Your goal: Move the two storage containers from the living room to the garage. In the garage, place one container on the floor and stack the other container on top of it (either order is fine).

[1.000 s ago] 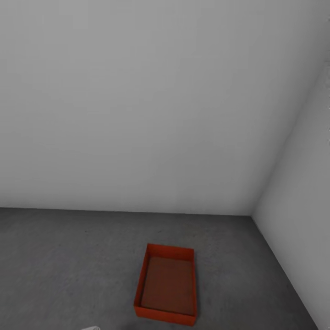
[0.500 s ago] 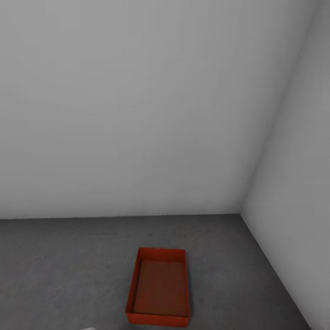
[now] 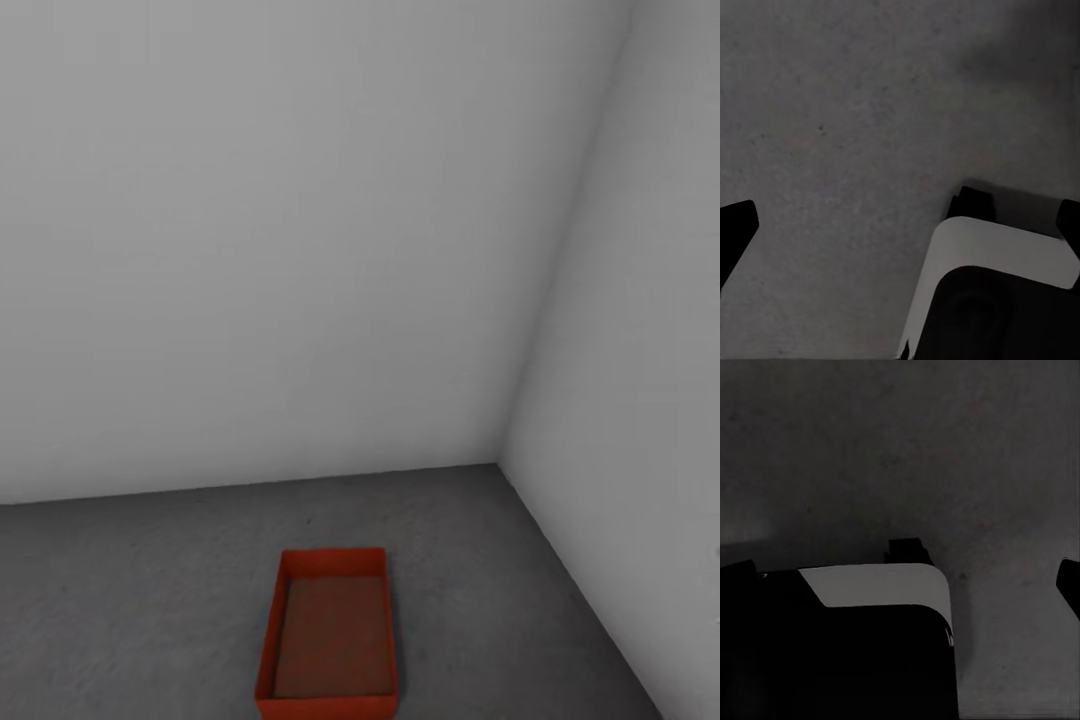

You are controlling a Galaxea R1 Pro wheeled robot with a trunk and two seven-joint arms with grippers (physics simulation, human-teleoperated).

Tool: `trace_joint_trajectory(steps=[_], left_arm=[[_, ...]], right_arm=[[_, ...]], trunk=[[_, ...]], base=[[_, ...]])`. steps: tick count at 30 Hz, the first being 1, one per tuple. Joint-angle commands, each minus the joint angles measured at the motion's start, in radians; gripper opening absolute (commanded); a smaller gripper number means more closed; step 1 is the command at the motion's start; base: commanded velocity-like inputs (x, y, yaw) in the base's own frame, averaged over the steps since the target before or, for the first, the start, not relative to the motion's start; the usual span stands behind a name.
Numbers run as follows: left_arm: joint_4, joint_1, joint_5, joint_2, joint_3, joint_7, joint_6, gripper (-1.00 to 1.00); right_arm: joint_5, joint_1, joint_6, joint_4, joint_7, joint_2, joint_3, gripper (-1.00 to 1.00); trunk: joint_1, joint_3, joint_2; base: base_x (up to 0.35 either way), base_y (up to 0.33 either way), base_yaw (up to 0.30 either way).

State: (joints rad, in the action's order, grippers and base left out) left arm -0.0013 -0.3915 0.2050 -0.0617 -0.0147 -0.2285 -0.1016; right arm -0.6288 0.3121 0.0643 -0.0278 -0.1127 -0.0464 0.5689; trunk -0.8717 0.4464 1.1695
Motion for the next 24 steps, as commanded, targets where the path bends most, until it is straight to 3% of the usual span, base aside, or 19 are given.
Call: trace_joint_trajectory(steps=[1,24], left_arm=[[0.0,0.002,0.006,0.0,-0.002,-0.002,0.003,1.0],[-0.002,0.007,0.01,0.016,-0.001,-0.002,0.02,1.0]], right_arm=[[-0.008,0.0,0.005,-0.003,-0.001,0.0,0.008,1.0],[-0.008,-0.002,0.005,-0.002,-0.001,0.004,0.009,1.0]], trunk=[[0.0,0.0,0.001],[0.0,-0.005,0.001]], base=[[0.0,0.0,-0.181],[0.0,0.0,-0.029]])
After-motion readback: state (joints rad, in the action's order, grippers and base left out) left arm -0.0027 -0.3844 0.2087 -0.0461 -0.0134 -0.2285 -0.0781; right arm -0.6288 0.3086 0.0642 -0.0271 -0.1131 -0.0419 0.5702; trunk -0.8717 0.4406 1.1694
